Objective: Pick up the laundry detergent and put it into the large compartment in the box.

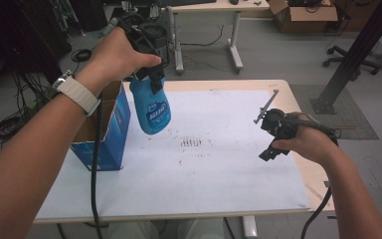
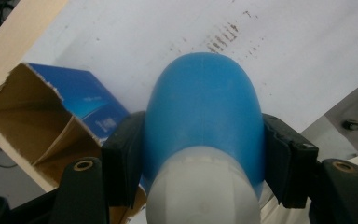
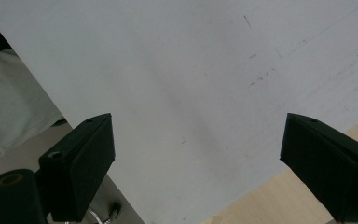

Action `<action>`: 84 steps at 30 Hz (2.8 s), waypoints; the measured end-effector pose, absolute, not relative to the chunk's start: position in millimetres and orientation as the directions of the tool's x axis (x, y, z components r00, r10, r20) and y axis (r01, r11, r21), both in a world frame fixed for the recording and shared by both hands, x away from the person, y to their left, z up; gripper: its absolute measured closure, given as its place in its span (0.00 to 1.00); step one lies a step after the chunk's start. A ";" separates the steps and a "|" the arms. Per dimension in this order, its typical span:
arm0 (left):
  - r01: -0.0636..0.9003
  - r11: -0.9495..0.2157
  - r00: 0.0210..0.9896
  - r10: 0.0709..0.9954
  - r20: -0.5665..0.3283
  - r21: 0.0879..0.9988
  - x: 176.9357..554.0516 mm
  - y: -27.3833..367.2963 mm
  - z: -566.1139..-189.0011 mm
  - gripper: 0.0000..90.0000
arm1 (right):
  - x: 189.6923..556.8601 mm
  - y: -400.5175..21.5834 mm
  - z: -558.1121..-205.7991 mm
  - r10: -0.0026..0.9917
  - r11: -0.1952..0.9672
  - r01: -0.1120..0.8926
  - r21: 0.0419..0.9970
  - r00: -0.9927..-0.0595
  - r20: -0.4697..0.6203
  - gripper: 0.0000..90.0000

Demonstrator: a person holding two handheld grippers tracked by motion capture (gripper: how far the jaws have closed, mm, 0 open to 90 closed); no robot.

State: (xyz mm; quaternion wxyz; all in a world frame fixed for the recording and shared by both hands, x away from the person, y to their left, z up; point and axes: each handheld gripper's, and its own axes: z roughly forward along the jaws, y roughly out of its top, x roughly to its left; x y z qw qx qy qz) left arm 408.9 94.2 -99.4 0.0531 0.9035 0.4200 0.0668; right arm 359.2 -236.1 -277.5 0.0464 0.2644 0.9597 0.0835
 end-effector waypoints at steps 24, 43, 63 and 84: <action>0.903 -0.380 0.369 0.925 0.091 0.200 406.9 172.0 -52.7 0.42 | 361.9 -227.3 -269.7 0.496 0.856 0.477 0.199 -0.866 -0.058 0.11; 0.953 -0.209 0.189 0.976 0.110 0.220 409.4 220.2 -61.4 0.42 | 360.0 -227.4 -267.8 0.496 0.856 0.475 0.204 -0.866 -0.062 0.11; 0.961 -0.156 0.126 0.982 0.141 0.228 417.0 241.9 -118.1 0.42 | 356.4 -226.2 -265.8 0.502 0.851 0.480 0.211 -0.863 -0.063 0.11; 0.967 -0.169 0.139 0.977 0.161 0.191 430.1 247.4 -216.5 0.42 | 361.2 -223.4 -277.5 0.500 0.853 0.481 0.204 -0.865 -0.048 0.11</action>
